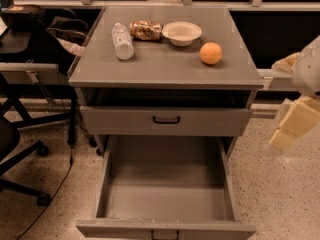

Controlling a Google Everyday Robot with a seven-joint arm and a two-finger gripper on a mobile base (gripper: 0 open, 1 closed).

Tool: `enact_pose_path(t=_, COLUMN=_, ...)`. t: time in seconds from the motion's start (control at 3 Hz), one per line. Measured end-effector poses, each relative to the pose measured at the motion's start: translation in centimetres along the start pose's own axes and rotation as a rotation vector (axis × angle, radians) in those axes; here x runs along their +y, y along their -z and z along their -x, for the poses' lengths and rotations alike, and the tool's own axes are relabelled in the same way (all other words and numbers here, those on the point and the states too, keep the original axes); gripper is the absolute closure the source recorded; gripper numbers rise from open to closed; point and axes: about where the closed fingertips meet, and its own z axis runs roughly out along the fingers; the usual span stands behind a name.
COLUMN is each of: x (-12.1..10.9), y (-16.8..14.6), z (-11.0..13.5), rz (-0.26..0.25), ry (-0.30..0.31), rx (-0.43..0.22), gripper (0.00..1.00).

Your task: Close middle drawer

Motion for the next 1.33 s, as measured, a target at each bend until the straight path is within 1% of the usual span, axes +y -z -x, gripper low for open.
enact_pose_path(t=0.33, x=1.4, y=-2.6, z=-1.0, rz=0.017, ry=-0.062, rx=-0.101, gripper=0.0)
enact_pose_path(t=0.67, x=3.0, y=-5.6, z=-1.8, rz=0.031, ry=-0.137, rx=-0.177, gripper=0.0)
enact_pose_path(t=1.0, x=4.7, y=-8.8, z=-2.3, rz=0.082, ry=-0.175, rx=-0.223, gripper=0.0)
enact_pose_path(t=1.33, x=6.8, y=-13.0, z=-3.3, rz=0.135, ry=-0.198, rx=-0.247, gripper=0.0)
